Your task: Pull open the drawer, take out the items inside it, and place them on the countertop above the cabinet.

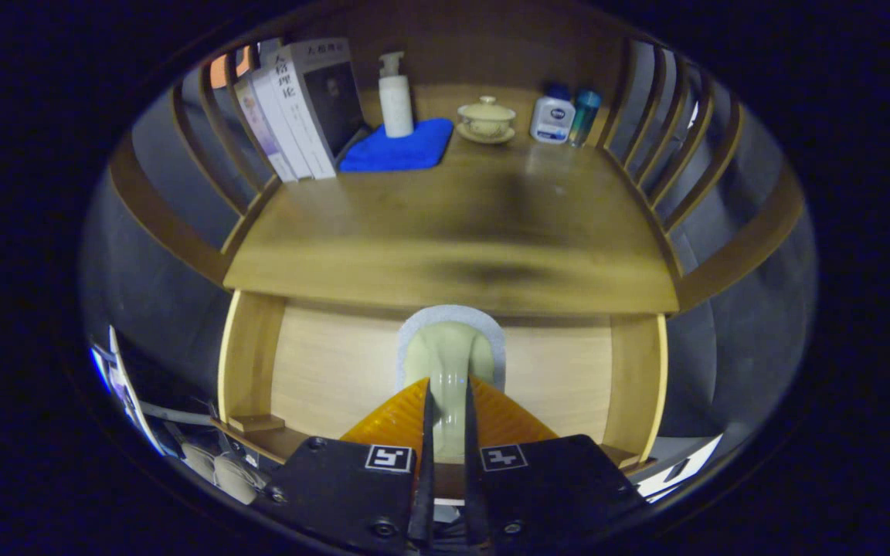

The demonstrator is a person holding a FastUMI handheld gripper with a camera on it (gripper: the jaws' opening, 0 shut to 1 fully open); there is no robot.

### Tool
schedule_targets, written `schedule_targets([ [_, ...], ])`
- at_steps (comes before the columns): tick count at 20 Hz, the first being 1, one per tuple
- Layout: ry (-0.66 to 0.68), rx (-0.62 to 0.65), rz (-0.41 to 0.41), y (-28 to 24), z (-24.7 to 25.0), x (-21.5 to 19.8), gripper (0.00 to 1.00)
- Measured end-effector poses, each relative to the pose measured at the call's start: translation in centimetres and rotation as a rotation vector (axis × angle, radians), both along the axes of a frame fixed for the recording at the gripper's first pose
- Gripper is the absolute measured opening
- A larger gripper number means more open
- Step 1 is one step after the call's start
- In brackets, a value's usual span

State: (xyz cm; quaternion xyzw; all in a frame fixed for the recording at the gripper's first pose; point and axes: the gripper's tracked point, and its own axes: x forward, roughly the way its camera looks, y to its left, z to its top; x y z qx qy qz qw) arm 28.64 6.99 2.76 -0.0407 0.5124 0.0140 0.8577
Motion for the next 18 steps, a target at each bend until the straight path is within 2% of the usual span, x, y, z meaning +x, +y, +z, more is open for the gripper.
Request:
schedule_targets([
  [6,-0.042,-0.01,-0.029,-1.0,2.9,5.8,0.19],
  [12,-0.051,-0.001,-0.026,0.2,4.2,11.7,0.19],
  [18,0.002,-0.02,-0.033,1.1,2.4,15.2,0.19],
])
